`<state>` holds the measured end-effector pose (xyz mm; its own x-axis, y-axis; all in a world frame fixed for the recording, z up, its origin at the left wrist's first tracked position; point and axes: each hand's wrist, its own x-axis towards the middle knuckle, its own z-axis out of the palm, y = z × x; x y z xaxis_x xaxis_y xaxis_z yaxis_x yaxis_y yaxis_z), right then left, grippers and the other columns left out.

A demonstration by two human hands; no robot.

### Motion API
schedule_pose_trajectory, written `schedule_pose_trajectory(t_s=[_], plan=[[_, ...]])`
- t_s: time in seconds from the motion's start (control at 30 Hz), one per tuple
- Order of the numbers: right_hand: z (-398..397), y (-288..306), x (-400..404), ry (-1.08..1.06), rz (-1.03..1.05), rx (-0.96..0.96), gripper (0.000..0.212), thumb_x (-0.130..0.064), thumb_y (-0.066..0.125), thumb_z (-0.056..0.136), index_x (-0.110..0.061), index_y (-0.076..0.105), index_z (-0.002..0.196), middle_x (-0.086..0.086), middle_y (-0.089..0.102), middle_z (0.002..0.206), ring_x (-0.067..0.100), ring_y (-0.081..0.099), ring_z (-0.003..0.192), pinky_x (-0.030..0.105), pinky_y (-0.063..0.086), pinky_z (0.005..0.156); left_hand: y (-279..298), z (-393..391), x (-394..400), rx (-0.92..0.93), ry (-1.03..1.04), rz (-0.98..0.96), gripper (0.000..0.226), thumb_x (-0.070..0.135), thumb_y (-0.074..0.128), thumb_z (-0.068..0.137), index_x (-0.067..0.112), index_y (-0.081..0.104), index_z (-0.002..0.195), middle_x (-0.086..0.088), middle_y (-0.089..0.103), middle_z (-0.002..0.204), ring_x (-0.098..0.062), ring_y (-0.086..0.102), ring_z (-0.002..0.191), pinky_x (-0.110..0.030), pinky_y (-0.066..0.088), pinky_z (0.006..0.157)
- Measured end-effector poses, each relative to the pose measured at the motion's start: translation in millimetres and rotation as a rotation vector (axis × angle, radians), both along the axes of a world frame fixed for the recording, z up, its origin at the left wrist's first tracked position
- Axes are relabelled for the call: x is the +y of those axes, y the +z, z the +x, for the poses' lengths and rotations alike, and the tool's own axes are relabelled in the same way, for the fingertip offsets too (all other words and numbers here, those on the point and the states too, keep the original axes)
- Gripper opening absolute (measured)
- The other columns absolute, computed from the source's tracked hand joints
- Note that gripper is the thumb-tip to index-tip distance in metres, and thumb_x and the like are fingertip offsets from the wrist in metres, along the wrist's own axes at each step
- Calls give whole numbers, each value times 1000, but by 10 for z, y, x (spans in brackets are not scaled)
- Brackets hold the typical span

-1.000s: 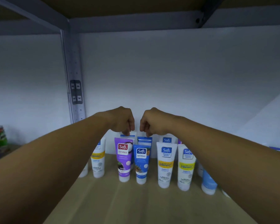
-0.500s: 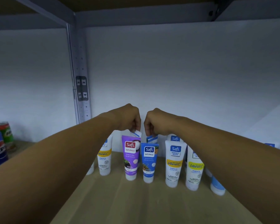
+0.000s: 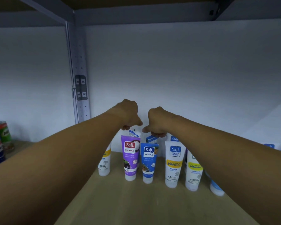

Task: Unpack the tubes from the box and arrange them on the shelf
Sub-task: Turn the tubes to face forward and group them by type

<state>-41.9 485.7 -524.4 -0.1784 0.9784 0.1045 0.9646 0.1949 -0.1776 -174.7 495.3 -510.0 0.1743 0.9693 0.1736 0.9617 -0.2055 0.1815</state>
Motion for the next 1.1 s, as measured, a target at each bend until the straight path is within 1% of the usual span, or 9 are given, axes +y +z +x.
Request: schedule_pose_trajectory(t_s=[0.13, 0.3, 0.37, 0.47, 0.53, 0.67, 0.83, 1.0, 1.1], plan=[[-45, -16, 67, -54, -39, 6, 30, -27, 77, 84, -12, 54, 70, 6, 64, 71, 16, 63, 57, 24, 54, 58, -66, 95, 38, -106, 62, -149, 34, 32, 80, 80, 4, 63, 80, -11, 73, 81, -21, 72, 67, -31, 62, 75], [-36, -31, 100, -66, -52, -46, 30, -18, 78, 82, -12, 52, 67, 4, 59, 68, 12, 59, 51, 19, 41, 44, -72, 75, 112, -105, 59, -207, 27, 22, 81, 80, 7, 61, 70, -3, 67, 65, -13, 63, 53, -19, 53, 54], [-29, -41, 122, -48, -71, -69, 29, -18, 79, 80, -11, 52, 70, 1, 57, 71, 12, 59, 56, 18, 41, 47, -92, 40, 135, -61, 15, -168, 23, 20, 79, 81, 6, 62, 75, 0, 64, 68, -13, 62, 55, -17, 50, 52], [-18, -85, 161, -4, -74, -123, 33, -20, 81, 78, -11, 51, 89, 1, 55, 80, 15, 57, 68, 20, 45, 59, -117, -11, 113, 36, -78, -90, 30, 20, 77, 84, 4, 69, 108, -7, 71, 98, -20, 70, 79, -23, 58, 72], [-2, -107, 172, 22, -49, -174, 34, -20, 81, 77, -11, 53, 93, 4, 58, 89, 15, 58, 78, 24, 49, 70, -123, -38, 101, 60, -125, -47, 35, 19, 76, 85, 5, 69, 116, -9, 70, 112, -23, 70, 93, -24, 55, 78], [17, -105, 180, 40, -9, -238, 34, -15, 82, 76, -8, 62, 102, 9, 68, 106, 18, 61, 85, 28, 53, 84, -117, -89, 132, 37, -204, -49, 31, 17, 75, 85, 6, 70, 114, -9, 70, 114, -19, 66, 92, -22, 53, 73], [21, -137, 206, 58, 31, -227, 38, -12, 80, 79, -5, 64, 112, 10, 68, 112, 19, 64, 92, 29, 53, 83, -110, -182, 189, 21, -238, -81, 28, 16, 75, 85, 7, 71, 112, -8, 72, 112, -13, 60, 78, -24, 54, 74], [12, -182, 214, 107, 73, -168, 37, -17, 77, 83, -5, 65, 116, 11, 68, 116, 22, 65, 101, 30, 56, 87, -121, -258, 191, 34, -272, -103, 28, 16, 74, 86, 10, 71, 113, -4, 72, 113, -12, 62, 81, -16, 51, 65], [10, -189, 229, 119, 83, -168, 36, -17, 78, 82, -4, 66, 113, 10, 68, 114, 21, 66, 101, 31, 56, 88, -143, -289, 182, 58, -289, -100, 28, 14, 75, 85, 11, 72, 112, -3, 72, 114, -13, 66, 92, -23, 56, 79]])
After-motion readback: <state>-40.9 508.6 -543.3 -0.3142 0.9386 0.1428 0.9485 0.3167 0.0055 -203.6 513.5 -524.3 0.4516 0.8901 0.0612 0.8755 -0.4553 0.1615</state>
